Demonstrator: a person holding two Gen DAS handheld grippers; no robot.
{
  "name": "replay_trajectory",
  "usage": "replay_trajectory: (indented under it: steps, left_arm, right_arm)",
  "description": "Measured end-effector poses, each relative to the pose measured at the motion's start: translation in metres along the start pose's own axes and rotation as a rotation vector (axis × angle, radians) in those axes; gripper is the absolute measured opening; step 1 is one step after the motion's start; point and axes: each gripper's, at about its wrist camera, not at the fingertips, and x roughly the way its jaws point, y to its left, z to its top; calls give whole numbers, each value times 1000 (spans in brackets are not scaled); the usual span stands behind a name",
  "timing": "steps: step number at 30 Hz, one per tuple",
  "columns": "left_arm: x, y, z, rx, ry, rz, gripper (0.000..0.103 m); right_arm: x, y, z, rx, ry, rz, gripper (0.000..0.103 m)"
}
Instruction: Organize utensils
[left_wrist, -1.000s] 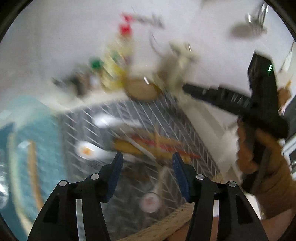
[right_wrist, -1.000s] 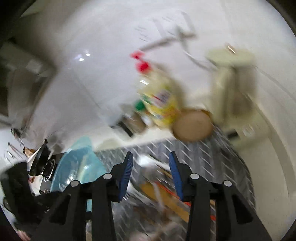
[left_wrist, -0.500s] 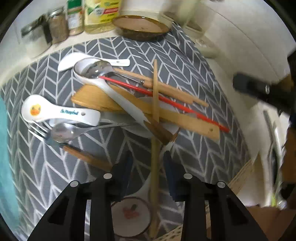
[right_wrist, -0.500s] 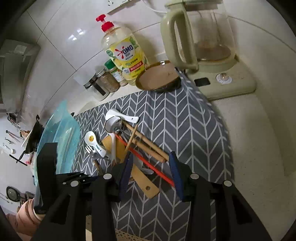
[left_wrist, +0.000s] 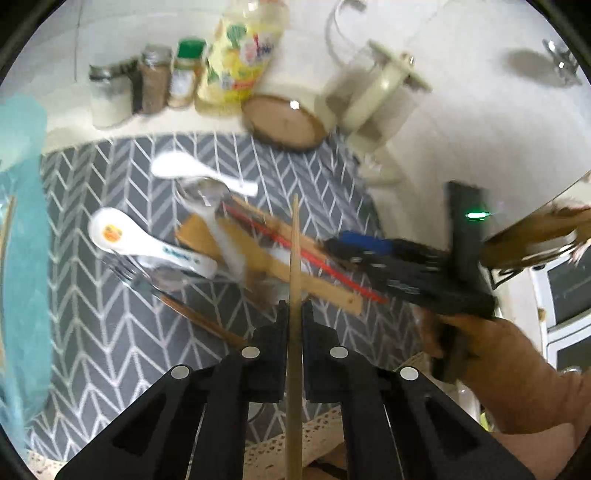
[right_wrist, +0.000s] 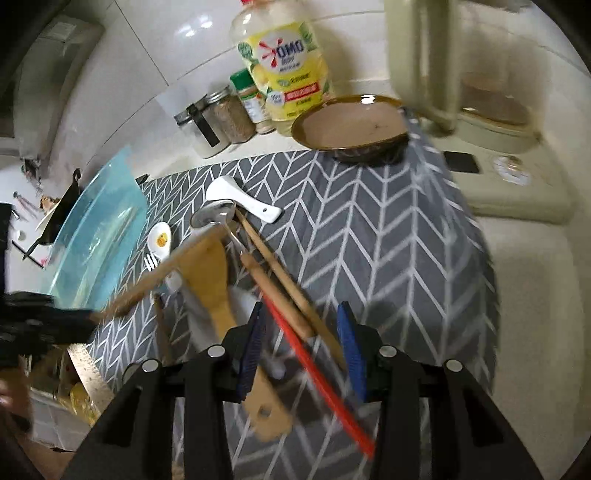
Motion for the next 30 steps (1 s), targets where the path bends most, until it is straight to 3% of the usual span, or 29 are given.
replay_trajectory:
  steps: [5,10,15,18,20,26,27,30]
  left_arm:
    - [-33,7,6,-39,-71,19,7]
    - [-51,20,8,-77,-95,39,7]
    - [-59,27,10,-115,-122,32,7]
    - [-68,33,9,-131,-138,38,7]
    - [-80,38,10,-142,-160,34,7]
    - [-118,63,14,-185,-246,48,7]
    - [-123,68,14,-190,-257,53,7]
    - [-141,90,15,-216,-291,66,7]
  right_arm:
    - [29,6,19,-84,35,32,24]
    - [34,33,28,-212,42,124,20]
    - [60,53,40,-296,73,83,19]
    - [67,58,43,-315,65,66,13]
    - [60,59,45,-286,37,69,8]
    - [26,50,55,-37,-56,147,7]
    - [23,51,57,-4,-64,166,0]
    - [14,61,62,51,-97,196,1]
